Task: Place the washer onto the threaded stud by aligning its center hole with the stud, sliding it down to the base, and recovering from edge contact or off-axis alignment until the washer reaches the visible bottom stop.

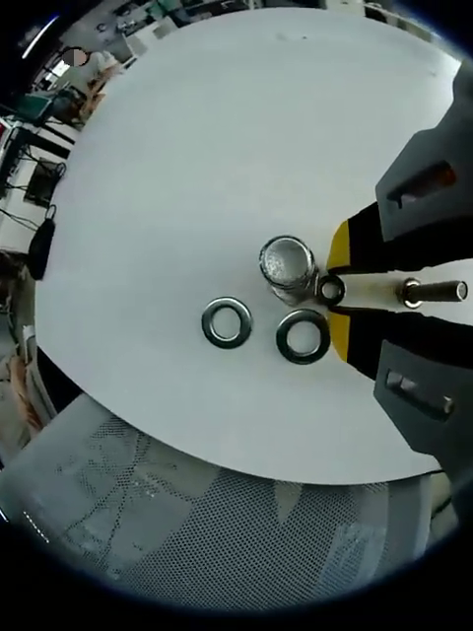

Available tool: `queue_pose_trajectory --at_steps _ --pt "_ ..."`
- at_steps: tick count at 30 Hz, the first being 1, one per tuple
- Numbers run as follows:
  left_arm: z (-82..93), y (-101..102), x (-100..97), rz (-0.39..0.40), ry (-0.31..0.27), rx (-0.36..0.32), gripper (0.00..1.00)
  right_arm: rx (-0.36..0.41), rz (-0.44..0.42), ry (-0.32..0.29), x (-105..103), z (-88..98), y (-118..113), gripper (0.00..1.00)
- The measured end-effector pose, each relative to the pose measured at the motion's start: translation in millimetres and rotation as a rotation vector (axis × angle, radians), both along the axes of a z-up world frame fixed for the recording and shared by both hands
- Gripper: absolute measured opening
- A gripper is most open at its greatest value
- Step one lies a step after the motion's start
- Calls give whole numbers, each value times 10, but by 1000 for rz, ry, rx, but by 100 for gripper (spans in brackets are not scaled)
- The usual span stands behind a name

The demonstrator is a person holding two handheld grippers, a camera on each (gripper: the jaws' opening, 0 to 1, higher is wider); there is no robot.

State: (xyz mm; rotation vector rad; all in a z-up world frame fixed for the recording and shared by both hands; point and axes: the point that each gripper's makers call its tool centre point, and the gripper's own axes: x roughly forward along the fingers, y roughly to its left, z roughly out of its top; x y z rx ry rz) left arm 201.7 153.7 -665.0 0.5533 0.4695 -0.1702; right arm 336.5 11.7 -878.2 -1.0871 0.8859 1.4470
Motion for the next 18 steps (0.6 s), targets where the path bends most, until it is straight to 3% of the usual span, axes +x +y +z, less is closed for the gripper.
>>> queue_pose_trajectory --at_steps 10,18 --pt "-1 1 -4 1 -1 1 8 14 -27 1 4 19 -38 14" --pt "-3 -4 -3 -2 -1 2 8 38 -12 2 -7 253 -19 14"
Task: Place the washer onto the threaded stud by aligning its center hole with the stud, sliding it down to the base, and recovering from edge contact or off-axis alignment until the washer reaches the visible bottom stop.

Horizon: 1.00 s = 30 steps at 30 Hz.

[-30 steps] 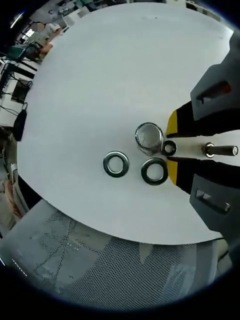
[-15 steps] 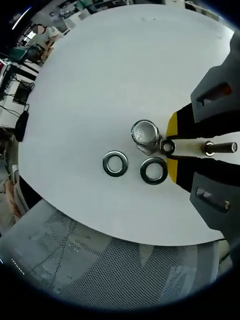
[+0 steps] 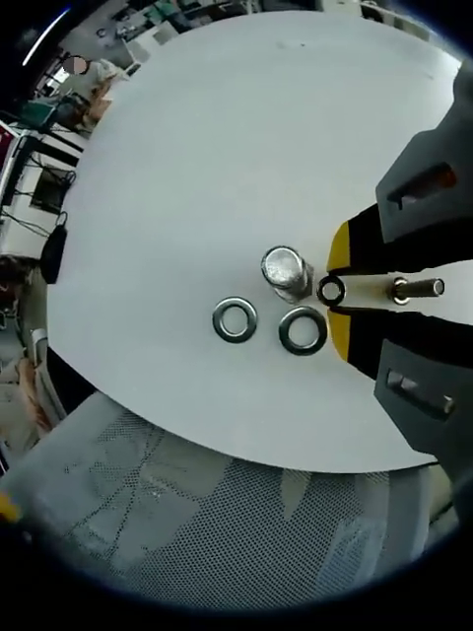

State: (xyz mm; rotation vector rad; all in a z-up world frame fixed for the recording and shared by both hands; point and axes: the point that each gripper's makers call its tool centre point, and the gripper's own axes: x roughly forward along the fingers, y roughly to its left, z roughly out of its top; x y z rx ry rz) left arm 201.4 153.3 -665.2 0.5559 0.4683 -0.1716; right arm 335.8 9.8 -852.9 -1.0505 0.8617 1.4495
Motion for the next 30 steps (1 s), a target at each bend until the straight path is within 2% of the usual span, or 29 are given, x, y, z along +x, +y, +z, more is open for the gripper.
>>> queue_pose_trajectory --at_steps 17,23,30 --pt "1 -15 0 -8 1 5 8 -18 36 -25 53 502 -235 14" --pt "7 -20 -1 -7 -2 7 8 -41 46 -36 67 570 -360 14" --pt "9 -23 -3 -8 -3 9 8 -63 42 -28 61 561 -482 14"
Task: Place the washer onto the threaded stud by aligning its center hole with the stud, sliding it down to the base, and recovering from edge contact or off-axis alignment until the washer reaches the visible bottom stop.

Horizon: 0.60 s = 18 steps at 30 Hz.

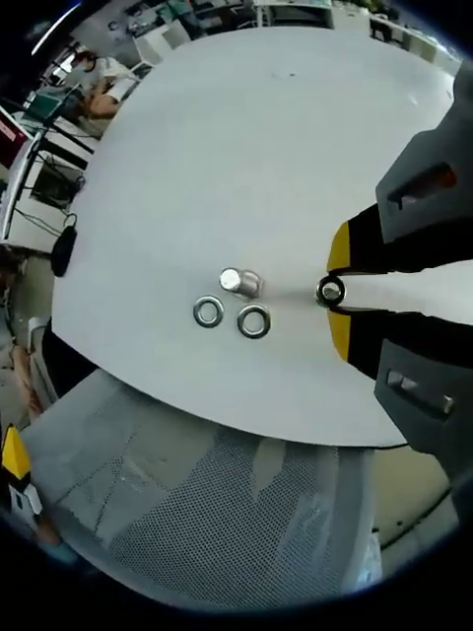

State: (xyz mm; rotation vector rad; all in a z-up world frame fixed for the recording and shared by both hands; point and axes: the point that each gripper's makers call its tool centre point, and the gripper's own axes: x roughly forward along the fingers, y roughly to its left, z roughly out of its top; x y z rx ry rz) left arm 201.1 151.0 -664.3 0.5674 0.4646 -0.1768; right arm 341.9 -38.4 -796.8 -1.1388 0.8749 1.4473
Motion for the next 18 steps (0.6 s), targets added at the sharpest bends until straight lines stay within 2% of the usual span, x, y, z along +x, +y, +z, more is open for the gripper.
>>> queue_pose_trajectory --at_steps 18 --pt "-2 3 1 0 3 0 8 -40 -11 19 -9 -176 -83 13"
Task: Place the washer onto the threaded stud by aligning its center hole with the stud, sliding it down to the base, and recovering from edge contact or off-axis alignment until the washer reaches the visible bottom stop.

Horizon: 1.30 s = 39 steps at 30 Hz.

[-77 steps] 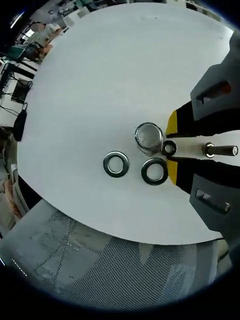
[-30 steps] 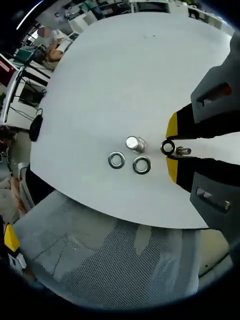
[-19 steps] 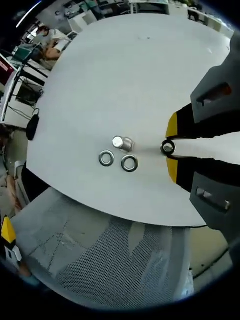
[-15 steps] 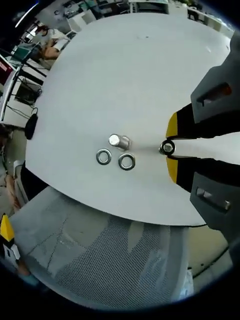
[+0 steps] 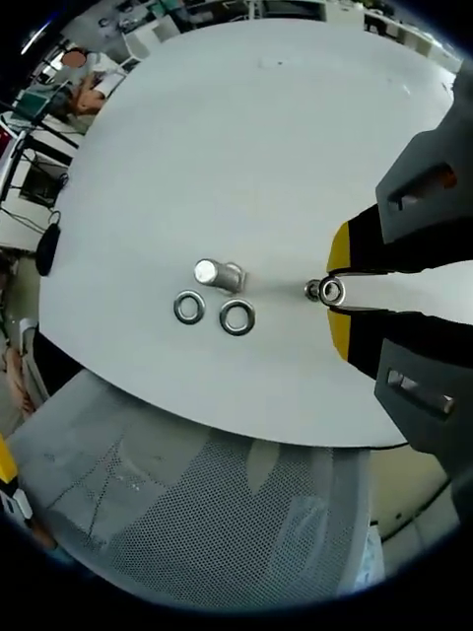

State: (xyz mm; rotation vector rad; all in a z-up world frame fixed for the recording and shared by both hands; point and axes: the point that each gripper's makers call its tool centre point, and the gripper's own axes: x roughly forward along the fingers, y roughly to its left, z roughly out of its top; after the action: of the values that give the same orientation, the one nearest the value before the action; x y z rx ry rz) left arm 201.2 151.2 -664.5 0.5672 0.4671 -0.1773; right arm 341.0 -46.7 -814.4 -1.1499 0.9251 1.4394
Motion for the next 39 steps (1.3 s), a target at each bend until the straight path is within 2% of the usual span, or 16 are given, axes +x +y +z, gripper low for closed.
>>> queue_pose_trajectory --at_steps 6,14,34,39 --pt "-4 -1 1 0 2 -1 8 -8 18 -7 14 11 52 13" --pt "-4 6 0 2 1 -4 8 -68 68 -25 16 -74 38 13" --pt "-33 34 -3 13 14 -20 8 -118 78 -1 -20 -474 37 13" --pt "-18 24 -6 11 5 -23 8 -109 68 -5 -9 -525 37 17"
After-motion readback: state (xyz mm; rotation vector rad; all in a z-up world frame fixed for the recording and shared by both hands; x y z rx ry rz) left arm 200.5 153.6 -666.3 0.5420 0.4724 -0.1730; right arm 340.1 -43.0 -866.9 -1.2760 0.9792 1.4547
